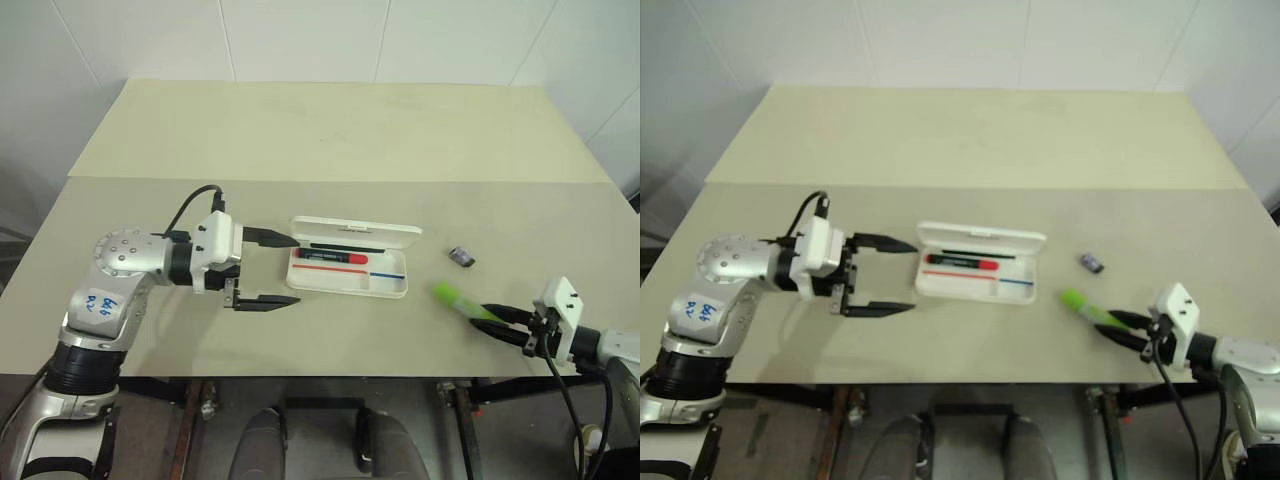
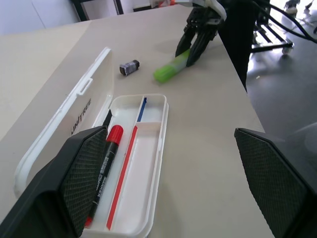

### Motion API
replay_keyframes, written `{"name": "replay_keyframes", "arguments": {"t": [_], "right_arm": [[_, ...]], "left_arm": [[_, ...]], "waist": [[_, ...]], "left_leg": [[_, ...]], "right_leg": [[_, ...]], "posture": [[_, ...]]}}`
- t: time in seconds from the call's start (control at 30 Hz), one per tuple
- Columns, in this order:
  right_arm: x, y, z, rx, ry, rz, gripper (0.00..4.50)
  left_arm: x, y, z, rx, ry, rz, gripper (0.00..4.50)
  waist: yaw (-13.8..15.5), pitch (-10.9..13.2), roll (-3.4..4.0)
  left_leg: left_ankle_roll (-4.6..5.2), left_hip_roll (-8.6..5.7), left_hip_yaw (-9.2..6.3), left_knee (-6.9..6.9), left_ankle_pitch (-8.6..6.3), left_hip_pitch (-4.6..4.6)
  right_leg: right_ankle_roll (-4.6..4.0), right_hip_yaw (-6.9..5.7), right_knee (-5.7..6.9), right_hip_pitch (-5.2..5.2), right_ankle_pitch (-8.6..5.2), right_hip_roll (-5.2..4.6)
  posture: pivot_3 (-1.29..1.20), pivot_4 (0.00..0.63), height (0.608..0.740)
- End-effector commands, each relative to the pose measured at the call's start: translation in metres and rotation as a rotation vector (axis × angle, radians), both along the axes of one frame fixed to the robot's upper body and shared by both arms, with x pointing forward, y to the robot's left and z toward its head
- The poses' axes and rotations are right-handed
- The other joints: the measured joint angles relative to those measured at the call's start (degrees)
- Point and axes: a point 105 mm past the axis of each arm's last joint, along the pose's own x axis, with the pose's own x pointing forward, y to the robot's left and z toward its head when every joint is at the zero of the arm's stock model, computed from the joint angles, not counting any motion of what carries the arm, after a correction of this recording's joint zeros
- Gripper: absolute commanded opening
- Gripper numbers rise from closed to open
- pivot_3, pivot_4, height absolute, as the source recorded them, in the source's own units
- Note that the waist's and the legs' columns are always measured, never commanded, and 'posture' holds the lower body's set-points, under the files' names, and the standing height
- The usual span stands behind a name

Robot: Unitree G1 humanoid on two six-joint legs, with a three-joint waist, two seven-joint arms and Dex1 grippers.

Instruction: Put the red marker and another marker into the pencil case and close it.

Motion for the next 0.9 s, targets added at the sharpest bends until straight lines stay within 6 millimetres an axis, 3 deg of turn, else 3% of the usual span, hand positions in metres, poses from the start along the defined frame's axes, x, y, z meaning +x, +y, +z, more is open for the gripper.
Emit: {"name": "replay_keyframes", "arguments": {"t": [0.03,0.2,0.43,0.9], "right_arm": [[-0.004,0.038,0.038,-0.011,-0.083,0.176,1.1],[-0.01,0.075,0.06,-0.004,-0.102,0.328,1.1],[-0.01,0.117,0.072,0.011,-0.124,0.505,1.1],[0.033,0.174,0.055,-0.054,-0.167,0.655,1.1]], "left_arm": [[0.001,0.022,-0.002,0.033,-0.029,0.044,4.4],[0.0,0.036,-0.009,0.07,-0.036,0.068,4.4],[-0.001,0.041,-0.013,0.082,-0.044,0.088,4.4],[-0.001,0.043,-0.014,0.077,-0.061,0.133,4.4]], "waist": [[-0.29,-0.02,0.06],[-0.21,-0.02,0.05],[0.26,-0.02,0.05],[-0.97,-0.02,0.05]], "left_leg": [[0.0,0.0,0.0,-0.02,0.0,0.0],[-0.06,0.0,0.0,-0.14,-0.04,-0.03],[-0.05,0.0,0.08,-0.28,-0.05,-0.08],[0.17,0.02,0.1,-0.35,0.1,-0.07]], "right_leg": [[0.0,0.02,0.01,-0.03,0.0,0.0],[-0.04,0.01,-0.09,-0.06,-0.02,-0.01],[-0.05,0.01,-0.23,-0.13,-0.03,-0.02],[0.15,0.0,0.1,-0.28,0.07,0.01]], "posture": [[0.0,0.15,0.74],[0.0,0.15,0.74],[0.0,0.15,0.74],[0.0,0.15,0.74]]}}
